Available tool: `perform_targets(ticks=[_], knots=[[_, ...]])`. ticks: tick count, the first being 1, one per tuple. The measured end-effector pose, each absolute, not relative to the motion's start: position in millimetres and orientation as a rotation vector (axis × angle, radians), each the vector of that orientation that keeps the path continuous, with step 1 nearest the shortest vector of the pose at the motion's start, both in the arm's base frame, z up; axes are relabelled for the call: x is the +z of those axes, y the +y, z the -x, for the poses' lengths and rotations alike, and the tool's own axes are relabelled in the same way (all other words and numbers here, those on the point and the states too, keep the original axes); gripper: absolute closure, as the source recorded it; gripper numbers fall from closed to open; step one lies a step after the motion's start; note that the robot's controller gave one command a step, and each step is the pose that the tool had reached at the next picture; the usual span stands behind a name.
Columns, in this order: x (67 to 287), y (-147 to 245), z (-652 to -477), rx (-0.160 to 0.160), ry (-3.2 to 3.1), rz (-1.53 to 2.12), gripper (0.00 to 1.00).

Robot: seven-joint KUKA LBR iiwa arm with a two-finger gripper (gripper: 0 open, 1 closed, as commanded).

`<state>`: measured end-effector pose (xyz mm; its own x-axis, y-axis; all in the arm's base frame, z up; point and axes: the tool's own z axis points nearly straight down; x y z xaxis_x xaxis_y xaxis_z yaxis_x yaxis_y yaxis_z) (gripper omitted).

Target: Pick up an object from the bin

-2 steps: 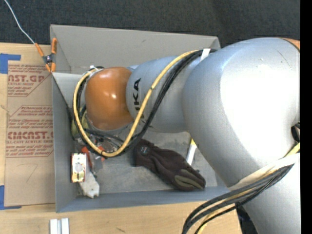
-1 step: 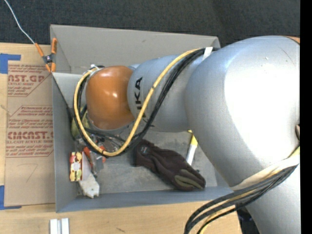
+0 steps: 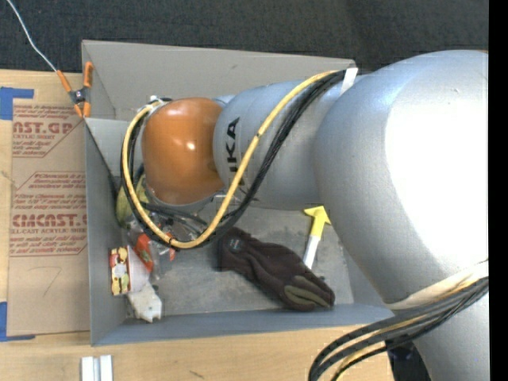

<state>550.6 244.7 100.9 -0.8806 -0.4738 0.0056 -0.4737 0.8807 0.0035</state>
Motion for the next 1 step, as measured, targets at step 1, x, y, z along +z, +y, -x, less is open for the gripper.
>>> perform_targets(ticks=[1], knots=[[124.3,245.2,-552.1,-0.003,-3.045,-0.767,1.00]])
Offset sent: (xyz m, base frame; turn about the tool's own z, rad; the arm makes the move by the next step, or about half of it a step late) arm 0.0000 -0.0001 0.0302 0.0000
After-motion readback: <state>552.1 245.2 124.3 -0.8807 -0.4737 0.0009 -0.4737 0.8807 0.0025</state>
